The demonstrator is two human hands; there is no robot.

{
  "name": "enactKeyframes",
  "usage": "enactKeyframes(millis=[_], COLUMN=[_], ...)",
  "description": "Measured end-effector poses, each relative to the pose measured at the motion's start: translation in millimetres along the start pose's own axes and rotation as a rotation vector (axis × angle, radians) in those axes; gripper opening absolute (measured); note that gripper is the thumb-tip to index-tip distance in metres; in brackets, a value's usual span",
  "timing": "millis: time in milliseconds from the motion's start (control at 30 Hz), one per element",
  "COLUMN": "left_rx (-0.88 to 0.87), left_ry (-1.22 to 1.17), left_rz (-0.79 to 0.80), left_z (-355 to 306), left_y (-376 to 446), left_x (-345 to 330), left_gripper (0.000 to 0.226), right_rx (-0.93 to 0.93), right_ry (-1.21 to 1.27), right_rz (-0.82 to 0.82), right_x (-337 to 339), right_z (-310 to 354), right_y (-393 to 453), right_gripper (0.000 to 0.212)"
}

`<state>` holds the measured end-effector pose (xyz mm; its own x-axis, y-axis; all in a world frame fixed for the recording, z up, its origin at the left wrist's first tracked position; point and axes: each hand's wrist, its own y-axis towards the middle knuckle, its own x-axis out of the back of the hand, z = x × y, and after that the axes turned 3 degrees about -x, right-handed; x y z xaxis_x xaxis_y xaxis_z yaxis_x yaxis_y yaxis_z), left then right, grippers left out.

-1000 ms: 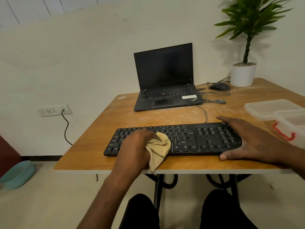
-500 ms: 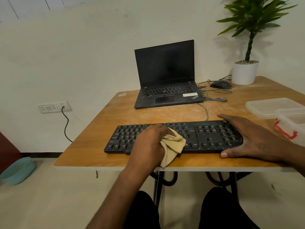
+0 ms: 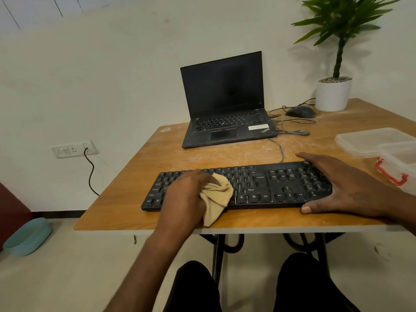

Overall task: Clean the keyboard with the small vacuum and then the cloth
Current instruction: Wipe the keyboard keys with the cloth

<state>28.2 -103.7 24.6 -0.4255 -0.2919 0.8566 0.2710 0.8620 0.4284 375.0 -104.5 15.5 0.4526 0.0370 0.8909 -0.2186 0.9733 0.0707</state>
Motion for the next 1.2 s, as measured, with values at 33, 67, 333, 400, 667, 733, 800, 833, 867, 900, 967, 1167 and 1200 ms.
enactKeyframes(millis=[33, 67, 333, 400, 667, 733, 800, 833, 867, 900, 967, 1167, 1200], left_rx=[-0.022, -0.039, -0.022, 0.028, -0.017, -0.044, -0.044, -0.037, -0.031, -0.024, 0.003, 0.113, 0.12], left_ry=[-0.03, -0.053, -0.015, 0.027, -0.006, -0.045, -0.049, -0.037, -0.022, -0.006, 0.019, 0.038, 0.022], left_rz=[-0.005, -0.016, 0.013, 0.015, -0.012, -0.031, -0.05, -0.052, -0.051, -0.052, -0.053, -0.062, -0.056], left_z=[-7, -12, -6, 9, -1, -10, -13, -12, -11, -7, 6, 41, 39], left_y=[3, 6, 14, 13, 19, 25, 32, 34, 36, 36, 37, 48, 51], left_x=[-5, -10, -10, -2, -10, -17, -22, -23, -22, -21, -14, -1, -3], left_gripper=[0.045, 0.043, 0.048, 0.048, 0.045, 0.042, 0.042, 0.043, 0.045, 0.046, 0.047, 0.045, 0.044], right_rx=[-0.002, -0.001, 0.004, 0.005, 0.005, 0.005, 0.008, 0.011, 0.014, 0.015, 0.018, 0.029, 0.032], right_ry=[-0.001, 0.002, 0.013, 0.015, 0.007, 0.012, 0.018, 0.021, 0.025, 0.026, 0.017, 0.009, 0.012], right_rz=[0.0, 0.001, 0.01, 0.004, 0.004, 0.007, 0.008, 0.01, 0.012, 0.013, 0.011, -0.001, 0.002], right_x=[0, 0, 1, 1, 1, 1, 2, 2, 2, 2, 2, 2, 2], right_z=[0, 1, 1, 2, 2, 2, 2, 3, 3, 3, 2, 1, 1], right_y=[0, 0, -3, -3, -3, -3, -3, -4, -4, -4, -4, -4, -4], right_gripper=[0.125, 0.125, 0.125, 0.125, 0.123, 0.123, 0.123, 0.123, 0.122, 0.122, 0.122, 0.122, 0.122])
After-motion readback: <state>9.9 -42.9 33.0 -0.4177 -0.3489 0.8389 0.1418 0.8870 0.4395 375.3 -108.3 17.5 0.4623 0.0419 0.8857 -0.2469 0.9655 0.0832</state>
